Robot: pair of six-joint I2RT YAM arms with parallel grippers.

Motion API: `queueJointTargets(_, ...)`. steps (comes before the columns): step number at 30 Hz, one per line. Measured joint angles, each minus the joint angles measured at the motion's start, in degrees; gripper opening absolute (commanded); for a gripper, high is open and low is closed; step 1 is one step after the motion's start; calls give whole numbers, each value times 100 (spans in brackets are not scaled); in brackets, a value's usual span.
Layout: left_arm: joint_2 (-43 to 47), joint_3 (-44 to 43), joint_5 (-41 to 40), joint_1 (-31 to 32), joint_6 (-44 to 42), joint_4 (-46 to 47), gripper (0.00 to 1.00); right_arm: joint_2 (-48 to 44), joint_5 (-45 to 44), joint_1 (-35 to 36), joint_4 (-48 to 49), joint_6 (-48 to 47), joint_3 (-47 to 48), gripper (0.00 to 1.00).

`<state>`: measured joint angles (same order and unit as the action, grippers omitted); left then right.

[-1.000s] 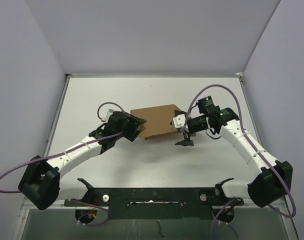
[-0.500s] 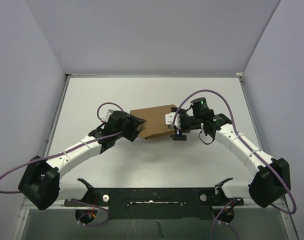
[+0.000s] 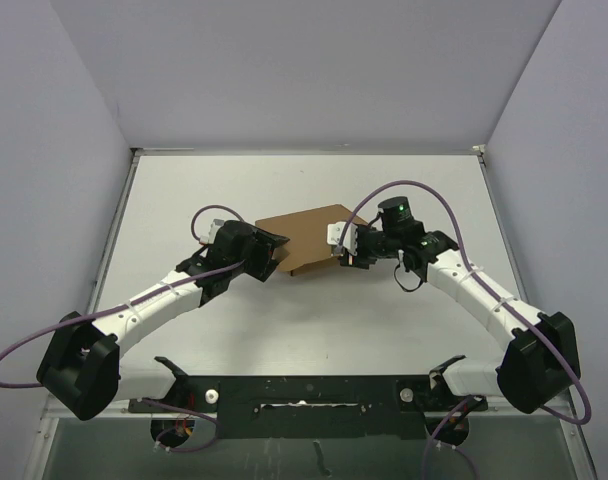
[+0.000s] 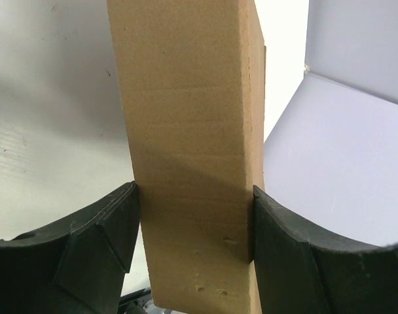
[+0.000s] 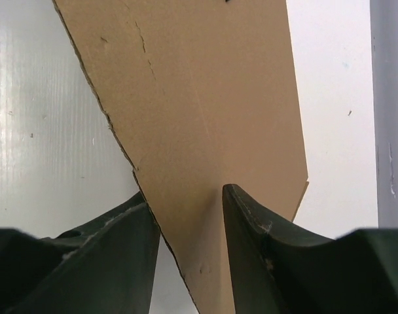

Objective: Fold the paper box

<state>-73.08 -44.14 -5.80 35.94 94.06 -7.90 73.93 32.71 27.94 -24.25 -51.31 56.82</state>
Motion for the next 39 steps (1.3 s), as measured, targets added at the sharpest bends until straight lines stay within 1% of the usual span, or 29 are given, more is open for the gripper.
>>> queueJointTargets(2,0,0,4,-4,13,0,53,7,-83,37,70,20,-74,35)
queueJointTargets(4,0,0,9,-4,26,0,53,28,-164,66,142,42,-122,36)
queueJointTargets(9,0,0,35,-4,98,-2,53,44,-186,66,160,66,-122,61)
queueJointTargets(12,0,0,72,-4,153,-7,53,35,-46,48,52,13,-118,68)
queueJointTargets(14,0,0,81,-4,164,-9,53,17,70,15,-57,-52,-114,82)
queueJointTargets(15,0,0,87,-4,170,-9,53,-4,131,15,-109,-107,-114,86)
queueJointTargets(20,0,0,125,-4,197,-13,53,-44,289,13,-313,-398,-111,95)
queueJointTargets(27,2,66,162,-4,332,26,53,-42,17,105,-323,-577,-111,97)
queueJointTargets(33,7,103,177,-4,463,48,53,63,-415,496,-319,-756,-46,96)
queueJointTargets(38,24,138,184,-7,538,70,53,216,-946,796,-164,-782,11,94)
queueJointTargets(39,24,138,184,-7,546,70,53,238,-1054,837,-120,-782,11,92)
